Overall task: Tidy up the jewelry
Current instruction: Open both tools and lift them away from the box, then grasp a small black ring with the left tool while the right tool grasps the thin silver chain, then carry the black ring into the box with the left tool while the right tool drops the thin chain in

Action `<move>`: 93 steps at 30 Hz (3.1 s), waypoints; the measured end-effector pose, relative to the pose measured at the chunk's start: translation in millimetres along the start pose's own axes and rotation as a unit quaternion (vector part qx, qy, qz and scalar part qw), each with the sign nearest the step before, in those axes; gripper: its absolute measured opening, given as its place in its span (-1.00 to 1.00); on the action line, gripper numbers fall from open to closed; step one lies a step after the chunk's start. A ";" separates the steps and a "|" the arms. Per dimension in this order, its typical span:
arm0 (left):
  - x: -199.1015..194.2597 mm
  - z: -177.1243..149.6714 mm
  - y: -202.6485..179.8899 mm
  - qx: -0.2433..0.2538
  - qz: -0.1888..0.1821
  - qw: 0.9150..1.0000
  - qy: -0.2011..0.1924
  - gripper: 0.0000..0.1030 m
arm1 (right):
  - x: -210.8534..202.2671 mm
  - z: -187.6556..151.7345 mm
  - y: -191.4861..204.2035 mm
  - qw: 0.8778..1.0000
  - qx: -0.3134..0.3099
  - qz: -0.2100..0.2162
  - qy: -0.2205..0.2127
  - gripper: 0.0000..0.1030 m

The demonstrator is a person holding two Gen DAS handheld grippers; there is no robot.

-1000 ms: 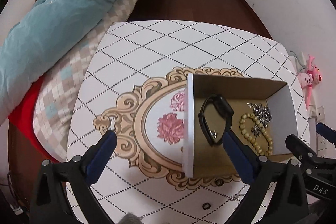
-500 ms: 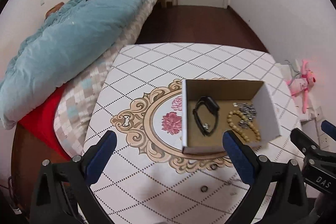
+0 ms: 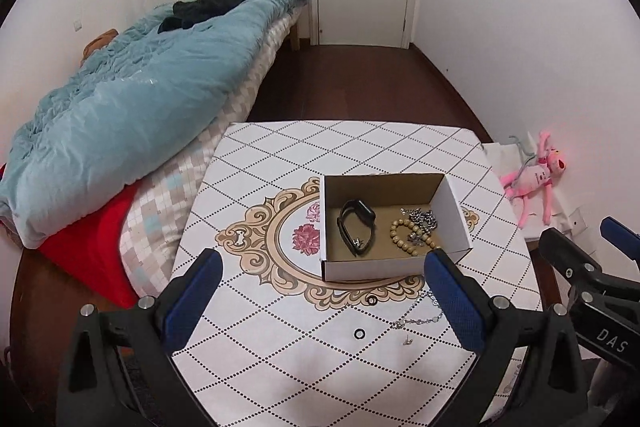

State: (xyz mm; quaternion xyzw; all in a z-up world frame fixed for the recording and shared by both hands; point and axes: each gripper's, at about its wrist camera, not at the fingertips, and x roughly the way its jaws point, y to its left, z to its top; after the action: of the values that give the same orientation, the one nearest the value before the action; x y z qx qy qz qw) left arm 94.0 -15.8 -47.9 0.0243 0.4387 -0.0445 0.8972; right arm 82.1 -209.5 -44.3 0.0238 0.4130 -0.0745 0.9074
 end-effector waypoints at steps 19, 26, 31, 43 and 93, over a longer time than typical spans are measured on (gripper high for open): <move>80.8 -71.2 23.5 -0.027 0.046 0.993 0.101 1.00 | 88.0 -73.9 -23.1 0.987 0.069 0.077 0.121 0.93; 112.8 -98.9 27.7 -0.018 0.063 0.987 0.143 1.00 | 144.1 -103.1 -2.7 0.982 0.063 0.101 0.145 0.63; 119.9 -102.6 20.9 -0.010 0.059 0.987 0.150 1.00 | 156.7 -110.2 19.5 0.988 0.014 0.074 0.133 0.14; 128.4 -108.9 -11.9 0.006 -0.010 0.987 0.161 0.80 | 146.7 -126.3 -22.6 0.984 0.083 0.075 0.136 -0.91; 75.5 16.8 -14.4 0.021 -0.105 0.993 0.059 -0.80 | 49.7 17.4 -2.8 0.979 0.045 0.198 0.011 -0.91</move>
State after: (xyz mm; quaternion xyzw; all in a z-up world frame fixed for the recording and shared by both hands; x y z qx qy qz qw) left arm 151.9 -35.9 -97.3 -0.0006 0.4898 -0.1458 0.8596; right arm 126.8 -219.8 -70.2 0.1462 0.4068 0.0882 0.8974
